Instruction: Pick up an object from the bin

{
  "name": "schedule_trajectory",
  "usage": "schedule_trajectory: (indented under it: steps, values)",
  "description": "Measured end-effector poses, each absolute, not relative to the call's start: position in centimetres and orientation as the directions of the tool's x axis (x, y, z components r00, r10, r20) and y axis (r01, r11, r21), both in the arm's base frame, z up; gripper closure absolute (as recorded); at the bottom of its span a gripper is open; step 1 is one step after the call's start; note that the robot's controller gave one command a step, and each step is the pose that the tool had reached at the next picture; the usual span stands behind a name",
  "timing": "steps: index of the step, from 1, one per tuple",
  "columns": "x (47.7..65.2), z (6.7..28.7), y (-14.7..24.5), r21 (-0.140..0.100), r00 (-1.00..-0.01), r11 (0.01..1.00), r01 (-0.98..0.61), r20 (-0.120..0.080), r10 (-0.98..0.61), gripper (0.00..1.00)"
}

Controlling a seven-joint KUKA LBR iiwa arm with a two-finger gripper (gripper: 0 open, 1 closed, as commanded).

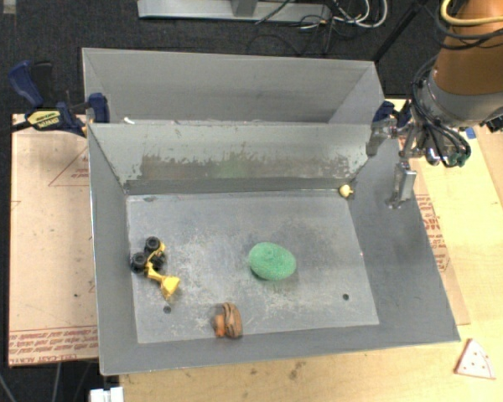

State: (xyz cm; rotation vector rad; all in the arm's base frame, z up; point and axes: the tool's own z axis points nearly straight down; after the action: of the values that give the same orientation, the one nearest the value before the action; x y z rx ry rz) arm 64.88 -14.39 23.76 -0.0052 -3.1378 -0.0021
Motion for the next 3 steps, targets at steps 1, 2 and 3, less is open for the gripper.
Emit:
schedule_trajectory:
  steps: [1, 2, 3]
  values:
    - [65.0, 24.3, -14.3, 0.0, -1.0, 1.0, 0.001, -0.003, 0.001, 0.0]
    - [62.8, 19.7, -7.5, 0.0, -0.997, 0.997, -0.072, -0.004, -0.072, 0.0]
    - [63.5, 16.7, -5.8, 0.005, -1.0, 1.0, -0.024, -0.004, -0.024, 0.0]
